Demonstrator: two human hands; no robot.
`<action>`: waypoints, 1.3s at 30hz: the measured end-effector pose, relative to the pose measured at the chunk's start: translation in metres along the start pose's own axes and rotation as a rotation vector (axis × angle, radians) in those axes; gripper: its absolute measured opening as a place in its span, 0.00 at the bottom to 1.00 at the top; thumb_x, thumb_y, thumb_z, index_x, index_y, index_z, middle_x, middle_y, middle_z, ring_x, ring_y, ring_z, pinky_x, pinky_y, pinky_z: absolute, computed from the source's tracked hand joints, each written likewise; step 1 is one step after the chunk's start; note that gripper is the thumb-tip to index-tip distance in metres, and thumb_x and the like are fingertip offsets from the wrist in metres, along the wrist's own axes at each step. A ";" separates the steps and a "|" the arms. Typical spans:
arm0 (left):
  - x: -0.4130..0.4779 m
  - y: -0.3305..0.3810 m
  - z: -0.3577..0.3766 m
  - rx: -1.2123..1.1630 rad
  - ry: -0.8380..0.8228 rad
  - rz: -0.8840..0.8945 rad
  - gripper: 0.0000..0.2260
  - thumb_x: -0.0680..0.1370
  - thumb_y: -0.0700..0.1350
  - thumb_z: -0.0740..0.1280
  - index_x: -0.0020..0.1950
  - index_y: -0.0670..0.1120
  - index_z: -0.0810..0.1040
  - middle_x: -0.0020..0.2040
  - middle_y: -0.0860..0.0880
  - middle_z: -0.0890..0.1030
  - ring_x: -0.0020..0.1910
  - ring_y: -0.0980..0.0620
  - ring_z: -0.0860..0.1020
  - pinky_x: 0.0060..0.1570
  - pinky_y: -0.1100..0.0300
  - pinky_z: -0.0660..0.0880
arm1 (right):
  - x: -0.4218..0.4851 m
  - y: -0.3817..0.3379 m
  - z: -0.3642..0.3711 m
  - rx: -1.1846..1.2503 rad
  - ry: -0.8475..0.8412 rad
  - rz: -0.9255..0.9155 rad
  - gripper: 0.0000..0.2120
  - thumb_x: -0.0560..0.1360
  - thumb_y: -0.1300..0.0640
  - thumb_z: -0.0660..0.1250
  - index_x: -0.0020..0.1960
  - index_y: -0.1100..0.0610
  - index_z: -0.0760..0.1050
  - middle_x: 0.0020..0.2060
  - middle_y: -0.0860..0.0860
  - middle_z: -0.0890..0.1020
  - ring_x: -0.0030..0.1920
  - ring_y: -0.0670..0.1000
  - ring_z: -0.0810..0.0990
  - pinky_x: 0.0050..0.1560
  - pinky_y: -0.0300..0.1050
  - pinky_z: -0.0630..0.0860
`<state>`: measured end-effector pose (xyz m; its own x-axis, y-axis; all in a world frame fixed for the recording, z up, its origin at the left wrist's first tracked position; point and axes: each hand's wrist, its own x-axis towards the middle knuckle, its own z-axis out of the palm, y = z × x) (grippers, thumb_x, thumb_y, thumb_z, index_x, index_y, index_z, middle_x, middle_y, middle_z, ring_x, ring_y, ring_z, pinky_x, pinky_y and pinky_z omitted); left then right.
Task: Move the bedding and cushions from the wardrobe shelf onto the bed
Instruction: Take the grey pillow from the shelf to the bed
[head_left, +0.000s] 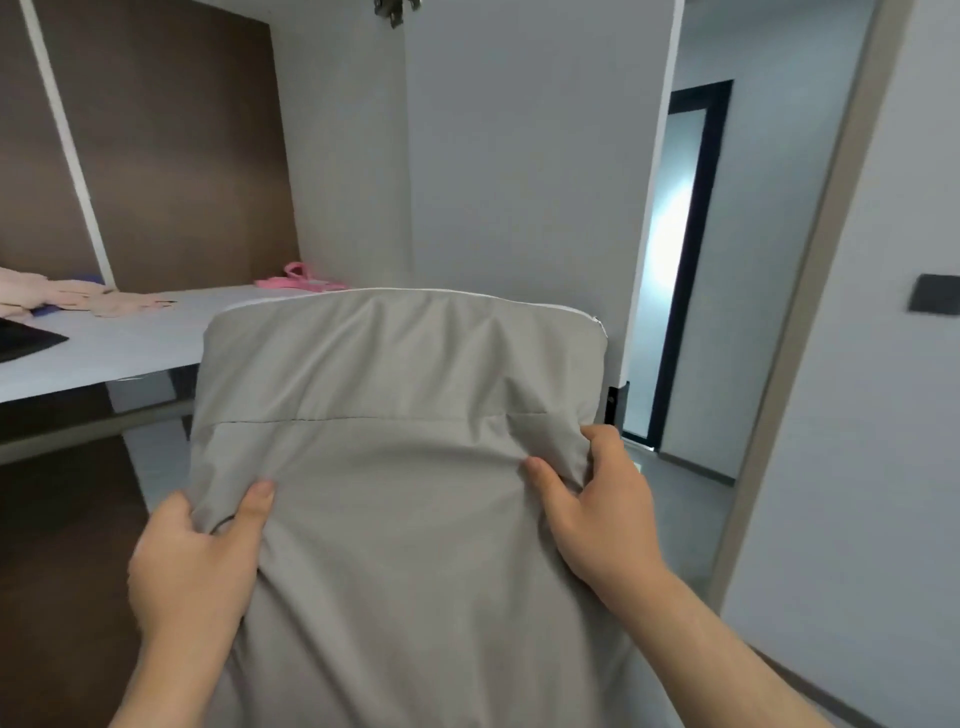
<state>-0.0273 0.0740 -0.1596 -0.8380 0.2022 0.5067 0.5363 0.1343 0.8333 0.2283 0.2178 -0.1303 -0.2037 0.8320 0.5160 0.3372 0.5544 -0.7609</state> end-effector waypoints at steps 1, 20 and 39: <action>-0.008 -0.005 0.006 -0.015 -0.020 -0.011 0.21 0.63 0.65 0.66 0.38 0.47 0.72 0.41 0.41 0.78 0.44 0.38 0.77 0.44 0.46 0.74 | -0.011 0.006 -0.008 -0.019 0.021 0.021 0.14 0.71 0.44 0.70 0.51 0.44 0.68 0.44 0.38 0.78 0.47 0.47 0.77 0.45 0.46 0.72; -0.223 0.110 0.048 -0.254 -0.544 0.066 0.27 0.62 0.66 0.64 0.41 0.42 0.70 0.46 0.34 0.79 0.49 0.33 0.77 0.43 0.48 0.69 | -0.198 0.041 -0.254 -0.348 0.423 0.222 0.13 0.72 0.44 0.70 0.48 0.43 0.66 0.41 0.39 0.77 0.44 0.48 0.77 0.41 0.45 0.69; -0.610 0.328 0.020 -0.558 -1.251 0.426 0.21 0.70 0.61 0.70 0.37 0.44 0.70 0.32 0.49 0.72 0.35 0.42 0.71 0.35 0.52 0.69 | -0.522 0.009 -0.553 -0.732 1.096 0.619 0.14 0.71 0.45 0.71 0.48 0.48 0.68 0.38 0.41 0.75 0.40 0.50 0.72 0.38 0.45 0.66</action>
<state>0.6616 0.0140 -0.1993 0.1679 0.8741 0.4557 0.3651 -0.4845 0.7949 0.8458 -0.2219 -0.1882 0.8220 0.3116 0.4767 0.5604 -0.2930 -0.7747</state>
